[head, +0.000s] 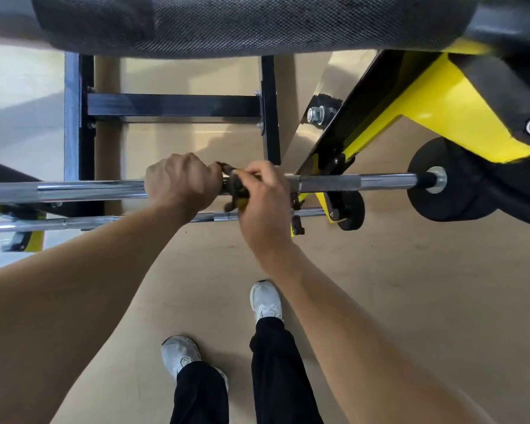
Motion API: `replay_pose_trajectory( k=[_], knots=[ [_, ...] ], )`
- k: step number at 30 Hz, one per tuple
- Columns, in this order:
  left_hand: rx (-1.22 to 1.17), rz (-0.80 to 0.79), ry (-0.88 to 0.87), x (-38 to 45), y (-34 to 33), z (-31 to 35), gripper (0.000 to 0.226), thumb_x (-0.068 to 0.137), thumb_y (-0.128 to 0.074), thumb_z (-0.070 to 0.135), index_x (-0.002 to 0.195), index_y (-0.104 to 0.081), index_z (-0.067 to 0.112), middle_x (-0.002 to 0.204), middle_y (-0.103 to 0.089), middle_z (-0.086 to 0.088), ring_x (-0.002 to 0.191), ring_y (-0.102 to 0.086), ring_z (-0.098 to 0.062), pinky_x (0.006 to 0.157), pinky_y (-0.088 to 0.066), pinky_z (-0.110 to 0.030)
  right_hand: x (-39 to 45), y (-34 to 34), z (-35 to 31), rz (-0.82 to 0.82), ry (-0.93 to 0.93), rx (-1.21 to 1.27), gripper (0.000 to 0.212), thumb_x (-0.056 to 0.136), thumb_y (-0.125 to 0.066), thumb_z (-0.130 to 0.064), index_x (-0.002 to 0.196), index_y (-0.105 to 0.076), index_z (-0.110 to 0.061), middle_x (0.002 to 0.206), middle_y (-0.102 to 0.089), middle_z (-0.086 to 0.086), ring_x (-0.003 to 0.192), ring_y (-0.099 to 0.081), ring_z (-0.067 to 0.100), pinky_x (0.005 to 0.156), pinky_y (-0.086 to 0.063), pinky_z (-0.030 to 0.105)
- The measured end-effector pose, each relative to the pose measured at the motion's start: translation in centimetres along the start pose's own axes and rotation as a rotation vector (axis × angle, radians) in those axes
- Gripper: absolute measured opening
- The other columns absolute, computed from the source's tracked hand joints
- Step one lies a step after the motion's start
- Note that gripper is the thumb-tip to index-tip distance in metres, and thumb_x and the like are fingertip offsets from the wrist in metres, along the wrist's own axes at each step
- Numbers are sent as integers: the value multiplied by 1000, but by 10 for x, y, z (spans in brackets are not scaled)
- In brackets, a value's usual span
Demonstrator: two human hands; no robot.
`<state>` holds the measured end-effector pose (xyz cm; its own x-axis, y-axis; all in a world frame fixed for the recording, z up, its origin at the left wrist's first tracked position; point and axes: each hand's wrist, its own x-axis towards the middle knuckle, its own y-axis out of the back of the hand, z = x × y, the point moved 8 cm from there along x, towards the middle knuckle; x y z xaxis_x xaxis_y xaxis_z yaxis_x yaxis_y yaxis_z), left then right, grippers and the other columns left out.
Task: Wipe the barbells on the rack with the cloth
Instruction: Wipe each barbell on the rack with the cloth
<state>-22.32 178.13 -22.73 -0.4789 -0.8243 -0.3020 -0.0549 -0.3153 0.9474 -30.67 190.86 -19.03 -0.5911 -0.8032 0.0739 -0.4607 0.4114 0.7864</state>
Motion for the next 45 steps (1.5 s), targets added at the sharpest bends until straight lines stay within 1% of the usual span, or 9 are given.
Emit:
replay_pose_trajectory(
  k=[4, 10, 14, 18, 25, 34, 37, 41, 45],
  knots=[
    [19, -4, 0, 0, 1, 0, 49, 94, -32, 44, 69, -53, 7, 65, -49, -11, 65, -52, -32, 62, -39, -35, 13, 13, 11, -206, 254, -236, 48, 79, -71, 1, 125, -65, -11, 115, -64, 6, 107, -51, 26, 86, -49, 41],
    [25, -9, 27, 0, 0, 0, 43, 93, -34, 38, 66, -49, 8, 61, -45, -9, 58, -46, -27, 59, -33, -33, 9, 43, 61, -421, 239, -589, 68, 73, -76, -7, 135, -49, -16, 132, -55, 5, 129, -45, 23, 104, -41, 39],
    [3, 1, 26, -1, 0, 0, 46, 94, -35, 39, 63, -50, 9, 62, -51, -9, 54, -45, -23, 55, -32, -31, 33, 0, 24, -441, 258, -512, 23, 86, -63, -8, 106, -59, -17, 97, -65, 2, 90, -60, 25, 67, -43, 34],
    [0, 22, 25, -2, 1, -1, 47, 94, -34, 39, 61, -49, 8, 61, -51, -10, 52, -44, -22, 52, -31, -30, 40, -33, -12, -500, 326, -495, 14, 91, -50, -3, 87, -57, -14, 77, -59, 4, 67, -51, 25, 60, -31, 33],
    [3, 15, 18, 0, 1, -2, 47, 93, -35, 40, 61, -48, 9, 62, -51, -10, 55, -46, -25, 55, -31, -32, 37, 29, 55, -525, 157, -583, 24, 87, -64, -8, 108, -58, -17, 98, -68, 4, 89, -68, 26, 69, -55, 38],
    [18, 10, 38, 0, 0, 0, 44, 95, -34, 38, 60, -44, 13, 65, -52, -10, 63, -52, -30, 59, -35, -33, 40, -46, -24, -554, 182, -453, 16, 91, -55, -10, 99, -67, -17, 87, -67, 7, 81, -62, 29, 63, -38, 34],
    [-14, 18, 28, 0, 1, -3, 47, 94, -33, 41, 60, -46, 12, 64, -53, -10, 60, -52, -29, 57, -36, -33, 35, -28, -11, -547, 279, -445, 14, 92, -53, -12, 101, -63, -15, 90, -66, 6, 82, -63, 29, 61, -38, 33],
    [-9, 26, 34, -3, 4, -2, 47, 94, -34, 40, 59, -46, 11, 61, -50, -9, 54, -45, -24, 56, -34, -32, 35, 32, 53, -539, 175, -608, 19, 91, -55, -7, 107, -58, -16, 99, -66, 4, 92, -64, 27, 64, -44, 32],
    [-43, 30, 45, -3, 4, -1, 44, 93, -36, 36, 58, -46, 11, 61, -51, -10, 58, -53, -28, 56, -37, -31, 36, 20, 44, -503, 175, -692, 13, 91, -59, -9, 102, -56, -15, 94, -66, 5, 89, -66, 27, 69, -55, 38]
  ],
)
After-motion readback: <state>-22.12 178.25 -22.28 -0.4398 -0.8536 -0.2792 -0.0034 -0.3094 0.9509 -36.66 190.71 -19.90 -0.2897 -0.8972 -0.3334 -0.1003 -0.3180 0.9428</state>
